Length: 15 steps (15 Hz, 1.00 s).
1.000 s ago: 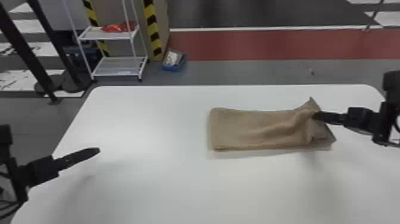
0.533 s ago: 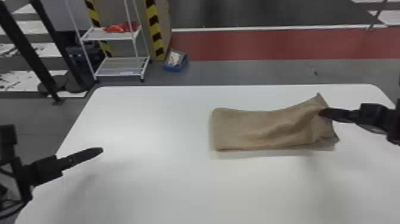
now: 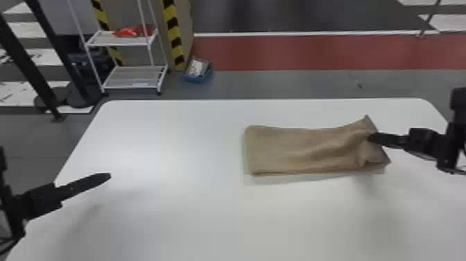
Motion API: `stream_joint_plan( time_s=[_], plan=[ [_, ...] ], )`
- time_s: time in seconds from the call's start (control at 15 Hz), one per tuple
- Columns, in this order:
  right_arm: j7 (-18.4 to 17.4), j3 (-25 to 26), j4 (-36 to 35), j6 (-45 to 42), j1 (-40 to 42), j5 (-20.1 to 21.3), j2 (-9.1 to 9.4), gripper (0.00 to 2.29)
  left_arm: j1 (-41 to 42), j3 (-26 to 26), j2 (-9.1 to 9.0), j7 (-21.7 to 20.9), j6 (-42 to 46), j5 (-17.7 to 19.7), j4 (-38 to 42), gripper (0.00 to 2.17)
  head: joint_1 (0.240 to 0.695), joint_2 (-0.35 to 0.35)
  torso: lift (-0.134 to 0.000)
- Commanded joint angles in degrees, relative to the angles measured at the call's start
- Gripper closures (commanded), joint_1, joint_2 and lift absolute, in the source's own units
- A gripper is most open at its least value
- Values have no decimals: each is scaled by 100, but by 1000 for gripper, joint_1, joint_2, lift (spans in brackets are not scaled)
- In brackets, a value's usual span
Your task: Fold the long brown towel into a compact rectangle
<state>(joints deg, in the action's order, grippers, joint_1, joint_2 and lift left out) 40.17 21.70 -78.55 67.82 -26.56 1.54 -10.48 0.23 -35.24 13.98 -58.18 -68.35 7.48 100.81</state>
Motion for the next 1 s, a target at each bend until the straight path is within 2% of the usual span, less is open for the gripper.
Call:
stream_joint_plan(
  time_s=[0.0,0.07,0.13,0.2,0.4,0.6,0.67,0.8,0.93],
  plan=[
    [79,-69,-363,369,37,-172,-16,1231,-5,9,17,0,1,-9,-9,80,695,54,-124],
    [97,142,-644,632,29,-312,28,1231,-5,0,8,0,-17,-9,9,80,695,57,-124],
    [79,458,-644,650,-86,-339,11,1231,-5,-9,17,0,-17,-9,18,80,695,62,-124],
    [53,511,-521,632,-147,-259,-42,1231,4,-18,26,0,1,-1,18,80,695,65,-124],
    [-70,265,279,-317,-33,48,46,1231,30,-9,8,-18,18,26,9,80,695,42,-124],
    [-105,177,384,-370,-86,92,46,1231,30,-18,26,-53,18,26,26,80,695,39,-124],
    [-97,185,358,-282,-86,83,28,1231,39,-18,26,-53,18,17,26,80,695,40,-124],
    [-26,203,-178,228,46,-110,28,1231,39,-18,44,-53,18,8,18,80,695,43,-124],
    [18,563,-477,685,-77,-251,-42,1231,30,-18,44,-53,1,-1,44,80,695,48,-124]
  ],
)
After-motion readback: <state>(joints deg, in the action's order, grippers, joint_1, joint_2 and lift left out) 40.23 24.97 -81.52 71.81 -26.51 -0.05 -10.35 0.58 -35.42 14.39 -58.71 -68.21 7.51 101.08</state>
